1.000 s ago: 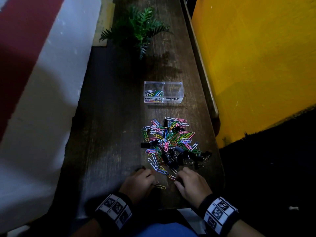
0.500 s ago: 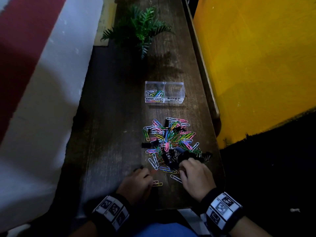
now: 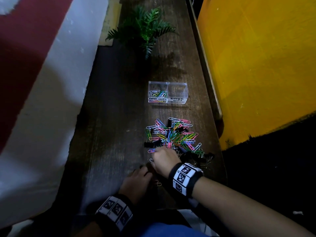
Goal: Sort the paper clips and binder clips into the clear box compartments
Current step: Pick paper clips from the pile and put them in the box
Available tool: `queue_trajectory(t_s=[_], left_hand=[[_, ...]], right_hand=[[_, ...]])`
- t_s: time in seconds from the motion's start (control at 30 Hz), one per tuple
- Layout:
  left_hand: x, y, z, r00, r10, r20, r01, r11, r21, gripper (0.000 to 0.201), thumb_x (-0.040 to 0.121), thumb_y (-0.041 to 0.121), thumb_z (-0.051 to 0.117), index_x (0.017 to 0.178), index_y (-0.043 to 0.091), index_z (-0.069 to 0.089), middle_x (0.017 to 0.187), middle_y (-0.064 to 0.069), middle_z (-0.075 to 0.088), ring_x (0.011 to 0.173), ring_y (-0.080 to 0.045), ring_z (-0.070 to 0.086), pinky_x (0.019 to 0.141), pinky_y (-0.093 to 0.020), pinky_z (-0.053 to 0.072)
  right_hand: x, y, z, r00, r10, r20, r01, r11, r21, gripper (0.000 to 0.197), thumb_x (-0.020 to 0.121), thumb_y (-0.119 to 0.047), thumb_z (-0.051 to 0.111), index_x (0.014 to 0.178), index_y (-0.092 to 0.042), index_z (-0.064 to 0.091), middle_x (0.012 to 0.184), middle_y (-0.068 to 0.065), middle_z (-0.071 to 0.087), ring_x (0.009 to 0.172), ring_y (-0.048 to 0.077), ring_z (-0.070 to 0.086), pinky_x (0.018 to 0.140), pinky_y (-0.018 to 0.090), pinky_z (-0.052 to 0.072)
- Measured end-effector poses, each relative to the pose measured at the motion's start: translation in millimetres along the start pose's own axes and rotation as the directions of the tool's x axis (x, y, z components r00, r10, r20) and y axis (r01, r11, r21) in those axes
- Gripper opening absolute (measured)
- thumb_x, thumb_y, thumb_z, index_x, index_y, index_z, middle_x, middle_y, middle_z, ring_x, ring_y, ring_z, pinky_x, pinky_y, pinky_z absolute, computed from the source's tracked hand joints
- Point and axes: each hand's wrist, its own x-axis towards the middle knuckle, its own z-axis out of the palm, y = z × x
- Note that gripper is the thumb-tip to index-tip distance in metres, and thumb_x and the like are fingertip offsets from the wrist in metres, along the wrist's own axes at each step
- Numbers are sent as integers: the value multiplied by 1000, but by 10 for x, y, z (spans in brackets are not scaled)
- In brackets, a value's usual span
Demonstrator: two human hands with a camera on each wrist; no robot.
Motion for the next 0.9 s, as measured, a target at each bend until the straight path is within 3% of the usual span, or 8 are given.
queue_trajectory(t_s=[0.2, 0.37, 0.47, 0.53, 0.67, 0.77, 0.9], left_hand=[[-5, -26, 82, 1000, 2, -27, -2, 1000, 9, 35, 65, 44, 34, 59, 31, 65, 69, 15, 58, 47, -4, 56, 40, -17, 42], [-21, -103, 213, 996, 55, -64, -60, 995, -82, 22, 70, 38, 40, 70, 26, 58, 76, 6, 57, 57, -12, 61, 44, -19, 47], [-61, -169, 265, 997, 45, -63, -55, 983, -177, 12, 74, 37, 42, 81, 28, 44, 83, 6, 50, 61, -13, 59, 47, -19, 48], [-84, -213, 266, 996, 46, -75, -63, 969, -238, 12, 75, 38, 45, 81, 29, 40, 81, 7, 49, 63, -12, 56, 48, -21, 48], [-83, -224, 141, 994, 67, -82, -84, 968, -237, 12, 73, 37, 45, 78, 30, 37, 70, 11, 52, 62, -9, 53, 54, -20, 40], [-97, -238, 110, 997, 52, -63, -63, 977, -202, 15, 71, 40, 45, 79, 30, 37, 70, 14, 54, 62, -5, 52, 54, -17, 37], [-124, -179, 104, 989, 75, -129, -101, 974, -204, 13, 75, 39, 47, 80, 29, 40, 74, 11, 52, 71, -6, 44, 54, -21, 40]], right_hand=[[76, -33, -65, 996, -13, 84, 17, 999, -45, 23, 89, -17, 53, 104, -3, 64, 108, 14, 60, 105, 32, 53, 80, 39, 45], [74, 3, -71, 994, -76, 80, 76, 997, -1, 24, 85, -19, 56, 105, -6, 63, 109, 12, 58, 103, 30, 53, 76, 36, 45], [31, 70, -75, 996, -68, -65, 80, 976, 204, 14, 82, -20, 56, 91, -12, 63, 98, 9, 59, 94, 29, 55, 71, 33, 41], [3, 153, -62, 987, 9, -160, 52, 925, 378, 2, 79, -21, 56, 80, -20, 58, 86, 3, 62, 85, 27, 59, 70, 32, 45], [-62, 311, -22, 971, 120, -208, 17, 829, 559, 9, 77, -18, 53, 83, -25, 53, 71, -4, 63, 68, 21, 59, 66, 35, 51], [-128, 362, -25, 979, 13, -203, 95, 853, 514, 16, 79, -12, 51, 84, -25, 57, 76, -6, 62, 72, 19, 58, 69, 35, 51], [-200, 286, -17, 981, -156, -120, 187, 924, 334, 27, 81, -9, 47, 90, -23, 69, 93, -1, 62, 85, 26, 61, 74, 35, 51]])
